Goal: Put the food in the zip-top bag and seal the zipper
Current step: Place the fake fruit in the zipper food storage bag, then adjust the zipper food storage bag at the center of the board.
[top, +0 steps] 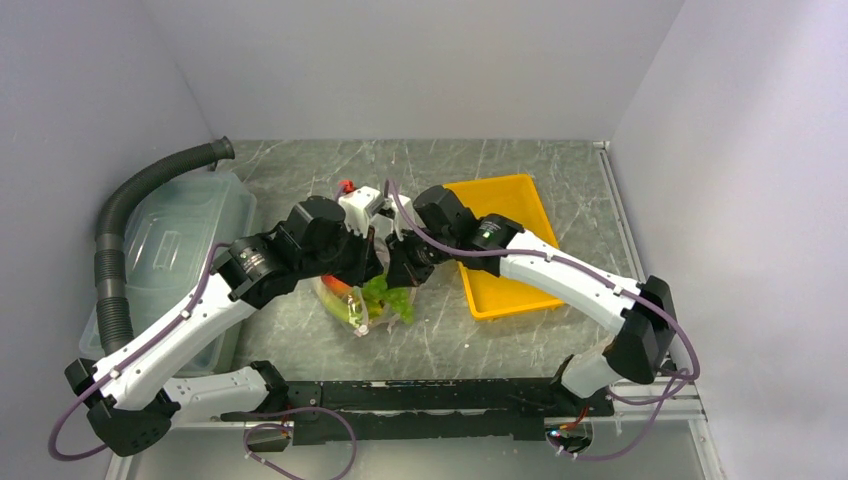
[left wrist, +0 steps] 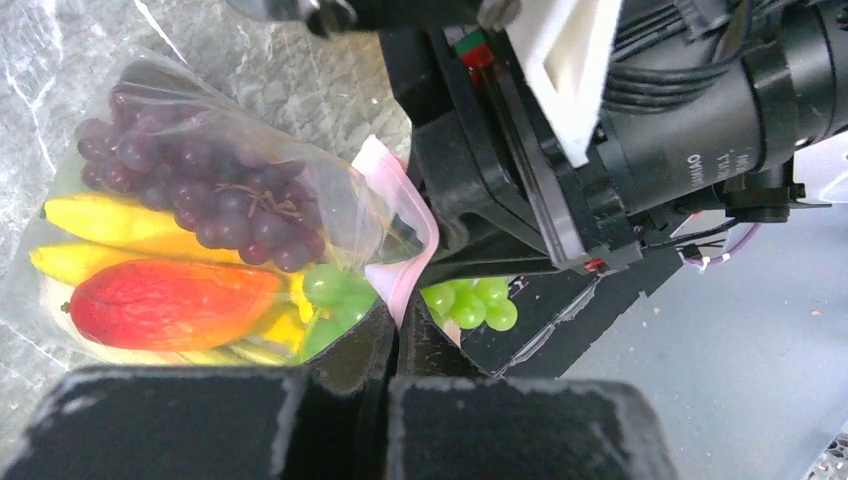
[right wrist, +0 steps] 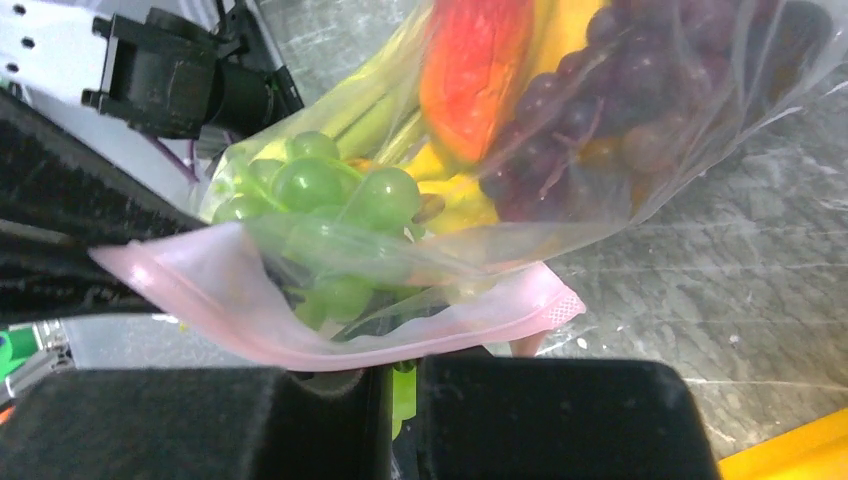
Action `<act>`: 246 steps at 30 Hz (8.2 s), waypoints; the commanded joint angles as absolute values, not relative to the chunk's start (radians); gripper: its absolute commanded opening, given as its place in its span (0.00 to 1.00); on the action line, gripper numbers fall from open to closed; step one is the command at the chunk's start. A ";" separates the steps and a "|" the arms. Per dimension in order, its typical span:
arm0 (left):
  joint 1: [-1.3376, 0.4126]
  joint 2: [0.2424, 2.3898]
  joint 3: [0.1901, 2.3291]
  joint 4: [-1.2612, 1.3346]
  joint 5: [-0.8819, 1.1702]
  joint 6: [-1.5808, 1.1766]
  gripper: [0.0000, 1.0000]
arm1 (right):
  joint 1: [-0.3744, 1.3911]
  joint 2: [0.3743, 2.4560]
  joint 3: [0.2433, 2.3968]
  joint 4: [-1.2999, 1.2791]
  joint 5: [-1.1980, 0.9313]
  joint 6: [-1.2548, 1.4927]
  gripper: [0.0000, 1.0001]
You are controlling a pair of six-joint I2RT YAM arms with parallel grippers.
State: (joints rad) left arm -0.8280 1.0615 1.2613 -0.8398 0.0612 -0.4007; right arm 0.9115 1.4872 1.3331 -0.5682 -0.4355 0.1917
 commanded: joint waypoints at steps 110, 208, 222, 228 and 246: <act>-0.834 0.952 1.427 -0.838 -0.283 -0.484 0.80 | 1.359 1.267 1.610 -0.509 0.137 -0.122 0.00; -0.833 0.614 1.042 -0.481 0.575 -0.520 0.00 | 1.368 1.134 1.504 -0.710 -0.008 -0.036 0.60; -0.834 0.668 1.188 -0.433 0.227 -0.698 0.00 | 1.380 1.143 1.627 -0.669 0.153 0.224 0.71; -0.833 0.742 1.273 -0.429 0.151 -0.704 0.00 | 1.425 1.200 1.704 -0.693 0.234 0.308 0.71; -0.834 0.826 1.329 -0.387 0.007 -0.813 0.00 | 1.485 1.363 1.636 -0.607 0.859 0.337 0.80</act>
State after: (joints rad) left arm -0.8318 0.8474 1.2854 -0.5640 0.0467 -0.7383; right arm 1.4799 1.3575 1.6615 -0.6903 0.6601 0.3473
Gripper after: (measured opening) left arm 0.042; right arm 0.798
